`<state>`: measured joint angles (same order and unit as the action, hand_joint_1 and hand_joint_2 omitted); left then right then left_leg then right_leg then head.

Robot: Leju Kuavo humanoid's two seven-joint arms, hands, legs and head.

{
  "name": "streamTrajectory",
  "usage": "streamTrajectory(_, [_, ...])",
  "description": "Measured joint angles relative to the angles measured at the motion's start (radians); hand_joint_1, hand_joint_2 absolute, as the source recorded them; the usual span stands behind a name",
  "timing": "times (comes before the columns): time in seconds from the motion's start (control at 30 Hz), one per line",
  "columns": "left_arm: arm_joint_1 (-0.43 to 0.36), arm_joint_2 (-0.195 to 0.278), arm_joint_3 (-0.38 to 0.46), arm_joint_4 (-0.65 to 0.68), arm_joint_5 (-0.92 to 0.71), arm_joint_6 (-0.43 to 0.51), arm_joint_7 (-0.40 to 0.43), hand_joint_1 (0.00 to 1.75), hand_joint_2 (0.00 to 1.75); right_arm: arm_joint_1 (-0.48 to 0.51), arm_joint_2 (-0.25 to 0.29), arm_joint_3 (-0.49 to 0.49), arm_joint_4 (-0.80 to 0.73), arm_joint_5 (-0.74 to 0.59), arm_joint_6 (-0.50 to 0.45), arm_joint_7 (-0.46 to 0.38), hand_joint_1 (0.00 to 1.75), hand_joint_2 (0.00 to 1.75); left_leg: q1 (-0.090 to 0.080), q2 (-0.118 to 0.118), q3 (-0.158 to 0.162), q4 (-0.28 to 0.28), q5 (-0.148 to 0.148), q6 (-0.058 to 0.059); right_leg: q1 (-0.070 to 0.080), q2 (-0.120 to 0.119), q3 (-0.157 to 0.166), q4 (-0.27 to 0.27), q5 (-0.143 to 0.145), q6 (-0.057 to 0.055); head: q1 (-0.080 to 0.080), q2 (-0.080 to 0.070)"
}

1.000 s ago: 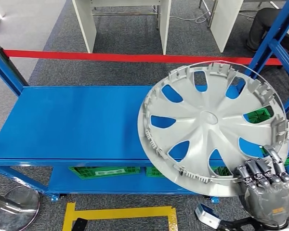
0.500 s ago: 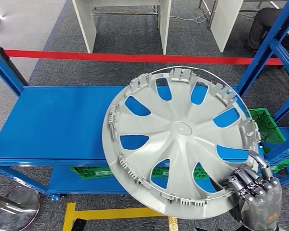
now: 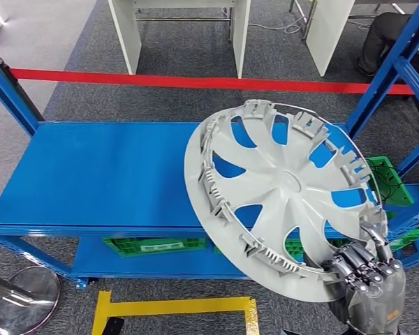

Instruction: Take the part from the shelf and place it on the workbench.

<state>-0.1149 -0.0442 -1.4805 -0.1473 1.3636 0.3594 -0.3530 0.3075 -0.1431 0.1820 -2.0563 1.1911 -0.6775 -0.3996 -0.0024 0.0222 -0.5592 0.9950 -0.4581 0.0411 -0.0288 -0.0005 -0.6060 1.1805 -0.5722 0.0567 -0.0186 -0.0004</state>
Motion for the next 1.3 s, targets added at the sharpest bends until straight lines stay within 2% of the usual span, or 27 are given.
streamTrajectory(0.07, [0.000,0.001,0.000,0.000,-0.001,-0.001,-0.001,0.00,1.75,0.000,0.000,0.000,0.005,0.000,0.000,0.001,1.75,1.75,0.000,-0.001,-0.007,0.011,-0.001,-0.011,-0.001,-0.003,0.075,-0.125,0.038,0.001,0.001,0.000])
streamTrajectory(0.1, [-0.001,0.002,0.000,0.000,-0.002,-0.001,-0.002,0.00,1.75,0.001,0.000,0.000,0.006,0.000,0.000,0.001,1.75,1.75,-0.001,-0.002,-0.011,0.018,0.000,-0.018,0.000,-0.004,0.092,-0.157,0.041,-0.001,0.001,0.000])
streamTrajectory(0.2, [0.000,0.004,0.000,0.000,-0.004,-0.001,-0.006,0.00,1.75,0.006,0.000,-0.001,0.008,0.000,-0.001,0.002,1.75,1.75,-0.002,-0.003,-0.022,0.028,0.006,-0.038,0.003,-0.001,0.084,-0.162,0.043,-0.020,0.002,0.000])
streamTrajectory(0.23, [0.000,0.005,0.000,0.000,-0.004,-0.001,-0.007,0.00,1.75,0.008,0.000,-0.001,0.008,0.000,-0.001,0.003,1.75,1.75,-0.001,-0.005,-0.028,0.036,-0.004,-0.044,0.002,-0.001,0.078,-0.162,0.048,-0.029,0.002,0.000])
streamTrajectory(0.3, [0.000,0.006,0.000,0.000,-0.004,-0.001,-0.009,0.00,1.75,0.009,0.000,-0.001,0.009,0.000,-0.001,0.004,1.75,1.75,0.002,-0.009,-0.054,0.102,-0.066,-0.055,0.001,-0.002,0.062,-0.163,0.061,-0.048,-0.001,0.000])
streamTrajectory(0.37, [0.000,0.007,0.000,0.000,-0.004,-0.001,-0.010,0.00,1.75,0.009,0.000,-0.001,0.009,0.000,-0.001,0.004,1.75,1.75,0.004,-0.011,-0.092,0.230,-0.150,-0.062,0.004,-0.003,0.042,-0.162,0.074,-0.058,-0.004,0.000])
streamTrajectory(0.4, [0.000,0.007,0.000,0.000,-0.004,-0.001,-0.010,0.00,1.75,0.010,0.000,-0.001,0.009,0.000,-0.001,0.005,1.75,1.75,0.004,-0.011,-0.102,0.281,-0.174,-0.063,0.006,-0.002,0.032,-0.161,0.081,-0.060,-0.004,0.000])
streamTrajectory(0.43, [0.000,0.007,0.000,0.000,-0.004,-0.001,-0.010,0.00,1.75,0.010,0.000,-0.001,0.010,0.000,-0.001,0.005,1.75,1.75,0.004,-0.011,-0.096,0.300,-0.178,-0.061,0.008,-0.002,0.023,-0.160,0.088,-0.061,-0.004,0.000])
streamTrajectory(0.47, [0.000,0.007,0.000,0.000,-0.004,-0.001,-0.010,0.00,1.75,0.011,0.000,-0.002,0.011,0.000,-0.001,0.006,1.75,1.75,0.003,-0.012,-0.073,0.280,-0.163,-0.057,0.011,-0.001,0.015,-0.160,0.095,-0.061,-0.004,0.000])
streamTrajectory(0.57, [-0.002,0.008,0.000,0.001,-0.005,-0.001,-0.010,0.00,1.75,0.013,0.000,-0.002,0.012,0.003,-0.001,0.011,1.75,1.75,-0.002,-0.018,0.059,0.071,-0.095,-0.035,0.016,0.001,-0.003,-0.160,0.115,-0.057,-0.003,0.000])
streamTrajectory(0.6, [-0.004,0.007,-0.001,0.001,-0.009,-0.002,-0.012,0.00,1.75,0.013,0.001,-0.002,0.012,0.008,-0.001,0.015,1.75,1.75,-0.005,-0.021,0.088,0.019,-0.086,-0.030,0.015,0.001,-0.007,-0.161,0.122,-0.052,-0.003,0.000])
streamTrajectory(0.63, [-0.006,0.004,-0.003,0.001,-0.014,-0.001,-0.012,0.00,1.75,0.014,0.002,-0.002,0.012,0.015,-0.001,0.021,1.75,1.75,-0.009,-0.023,0.099,-0.007,-0.086,-0.027,0.014,0.001,-0.010,-0.162,0.129,-0.046,-0.003,0.000])
streamTrajectory(0.7, [-0.012,-0.008,-0.012,0.001,-0.026,0.008,-0.008,0.00,1.75,0.016,0.008,-0.002,0.012,0.032,-0.001,0.033,1.75,1.75,-0.013,-0.023,0.094,-0.015,-0.074,-0.021,0.010,0.000,-0.013,-0.166,0.143,-0.031,-0.003,0.000])
streamTrajectory(0.73, [-0.017,-0.018,-0.016,0.001,-0.028,0.016,-0.003,0.00,1.75,0.018,0.011,-0.001,0.013,0.039,-0.001,0.038,1.75,1.75,-0.012,-0.022,0.088,-0.019,-0.064,-0.015,0.009,0.000,-0.017,-0.163,0.138,-0.025,-0.003,0.000])
streamTrajectory(0.77, [-0.024,-0.027,-0.020,0.001,-0.030,0.025,0.003,0.00,1.75,0.020,0.012,-0.001,0.014,0.045,-0.001,0.043,1.75,1.75,-0.011,-0.020,0.081,-0.024,-0.051,-0.008,0.009,0.000,-0.027,-0.148,0.117,-0.021,-0.001,0.000])
streamTrajectory(0.8, [-0.030,-0.037,-0.023,0.001,-0.030,0.030,0.007,0.00,1.75,0.021,0.013,-0.001,0.015,0.050,-0.001,0.048,1.75,1.75,-0.009,-0.018,0.071,-0.029,-0.038,-0.001,0.009,0.000,-0.041,-0.114,0.078,-0.017,0.000,0.000])
streamTrajectory(0.87, [-0.036,-0.050,-0.024,0.001,-0.029,0.034,0.007,0.00,1.75,0.023,0.014,0.000,0.017,0.057,-0.001,0.059,1.75,1.75,-0.009,-0.014,0.044,-0.027,-0.018,0.005,0.009,0.000,-0.077,0.004,-0.019,-0.011,0.001,0.000])
streamTrajectory(0.9, [-0.036,-0.054,-0.024,0.001,-0.029,0.033,0.006,0.00,1.75,0.025,0.014,0.001,0.018,0.058,-0.001,0.063,1.75,1.75,-0.009,-0.011,0.030,-0.026,-0.008,0.005,0.009,0.000,-0.087,0.064,-0.047,-0.008,0.001,0.000])
streamTrajectory(0.93, [-0.036,-0.056,-0.025,0.001,-0.027,0.032,0.004,0.00,1.75,0.026,0.014,0.001,0.019,0.060,-0.001,0.066,1.75,1.75,-0.009,-0.009,0.015,-0.023,0.001,0.005,0.008,0.000,-0.086,0.102,-0.051,-0.005,0.001,0.000])
streamTrajectory(0.97, [-0.035,-0.057,-0.025,0.001,-0.024,0.030,0.002,0.00,1.75,0.028,0.014,0.001,0.020,0.060,-0.001,0.067,1.75,1.75,-0.009,-0.007,0.000,-0.019,0.010,0.003,0.007,-0.001,-0.070,0.108,-0.033,-0.003,0.001,0.000])
streamTrajectory(1.03, [-0.035,-0.058,-0.024,0.001,-0.014,0.028,0.001,0.00,1.75,0.028,0.014,0.001,0.021,0.060,-0.001,0.070,1.75,1.75,-0.008,-0.005,-0.028,-0.006,0.022,-0.004,0.004,-0.002,0.013,0.017,0.022,0.000,0.001,0.000])
streamTrajectory(1.1, [-0.034,-0.057,-0.023,0.001,0.000,0.027,0.000,0.00,1.75,0.026,0.014,0.001,0.021,0.060,-0.001,0.072,1.75,1.75,-0.011,-0.005,-0.050,0.012,0.032,-0.013,0.004,-0.001,0.114,-0.123,0.025,-0.003,0.000,0.000])
streamTrajectory(1.13, [-0.034,-0.056,-0.023,0.001,0.007,0.027,0.000,0.00,1.75,0.026,0.014,0.002,0.022,0.060,-0.001,0.073,1.75,1.75,-0.012,-0.006,-0.058,0.019,0.038,-0.018,0.006,0.000,0.140,-0.167,0.013,-0.007,0.000,0.000])
streamTrajectory(1.17, [-0.033,-0.055,-0.022,0.001,0.013,0.027,0.000,0.00,1.75,0.027,0.014,0.002,0.022,0.061,-0.001,0.075,1.75,1.75,-0.012,-0.006,-0.063,0.022,0.045,-0.023,0.008,0.001,0.148,-0.189,0.004,-0.012,0.000,0.000])
streamTrajectory(1.23, [-0.030,-0.052,-0.020,0.001,0.021,0.027,-0.001,0.00,1.75,0.028,0.014,0.002,0.024,0.061,-0.001,0.077,1.75,1.75,-0.009,-0.008,-0.070,0.025,0.050,-0.034,0.008,0.000,0.131,-0.194,0.010,-0.029,-0.001,0.000])
streamTrajectory(1.27, [-0.029,-0.051,-0.020,0.001,0.022,0.027,-0.001,0.00,1.75,0.028,0.014,0.002,0.024,0.062,-0.001,0.079,1.75,1.75,-0.007,-0.009,-0.075,0.036,0.030,-0.041,0.008,-0.002,0.123,-0.195,0.018,-0.038,-0.001,0.000])
streamTrajectory(1.3, [-0.027,-0.050,-0.020,0.001,0.023,0.027,-0.001,0.00,1.75,0.028,0.014,0.002,0.025,0.062,-0.001,0.080,1.75,1.75,-0.006,-0.011,-0.084,0.065,-0.009,-0.047,0.006,-0.004,0.114,-0.196,0.027,-0.048,-0.002,0.000])
